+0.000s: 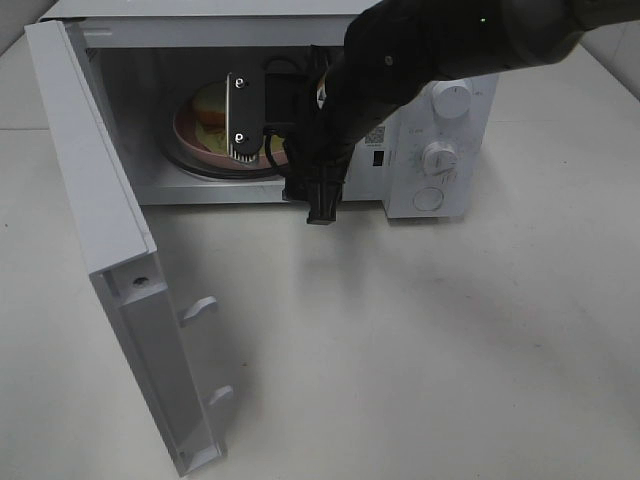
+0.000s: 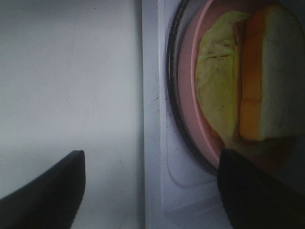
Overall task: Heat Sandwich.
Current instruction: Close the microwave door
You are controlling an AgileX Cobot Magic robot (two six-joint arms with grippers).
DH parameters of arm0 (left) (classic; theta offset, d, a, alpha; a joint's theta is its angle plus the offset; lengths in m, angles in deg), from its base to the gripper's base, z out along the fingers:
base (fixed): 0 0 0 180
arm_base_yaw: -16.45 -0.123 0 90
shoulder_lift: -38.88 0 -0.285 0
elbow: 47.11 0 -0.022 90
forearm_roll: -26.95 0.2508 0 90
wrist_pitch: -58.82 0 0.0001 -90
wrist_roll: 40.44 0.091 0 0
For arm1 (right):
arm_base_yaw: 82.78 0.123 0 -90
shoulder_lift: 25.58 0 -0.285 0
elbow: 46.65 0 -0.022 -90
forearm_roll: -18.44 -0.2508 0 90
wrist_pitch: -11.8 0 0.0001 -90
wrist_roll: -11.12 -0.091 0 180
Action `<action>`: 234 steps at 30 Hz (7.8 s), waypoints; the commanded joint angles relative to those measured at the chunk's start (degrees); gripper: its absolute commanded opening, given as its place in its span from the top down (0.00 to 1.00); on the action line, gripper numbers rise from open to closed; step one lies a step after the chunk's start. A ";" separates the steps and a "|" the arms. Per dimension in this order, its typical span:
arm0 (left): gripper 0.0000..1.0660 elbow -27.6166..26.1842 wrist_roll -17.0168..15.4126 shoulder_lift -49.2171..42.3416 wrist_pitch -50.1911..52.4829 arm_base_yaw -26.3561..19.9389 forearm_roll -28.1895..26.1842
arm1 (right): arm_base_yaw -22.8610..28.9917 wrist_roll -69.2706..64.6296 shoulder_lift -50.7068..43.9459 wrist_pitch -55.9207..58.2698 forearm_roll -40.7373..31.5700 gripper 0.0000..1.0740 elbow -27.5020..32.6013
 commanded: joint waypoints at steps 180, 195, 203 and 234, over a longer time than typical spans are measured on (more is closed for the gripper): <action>0.29 -2.35 -0.46 8.02 7.96 0.00 0.00 | -36.73 -48.13 -115.05 41.42 -10.71 0.31 50.42; 1.00 4.81 -0.23 22.06 25.73 0.00 2.46 | -36.73 -48.13 -115.05 41.42 -10.71 0.31 50.42; 1.00 13.92 0.00 30.02 48.01 0.00 3.04 | -36.73 -48.13 -115.05 41.42 -10.71 0.31 50.42; 1.00 17.93 -22.40 73.22 103.88 0.00 30.77 | -36.73 -48.13 -115.05 41.42 -10.71 0.31 50.42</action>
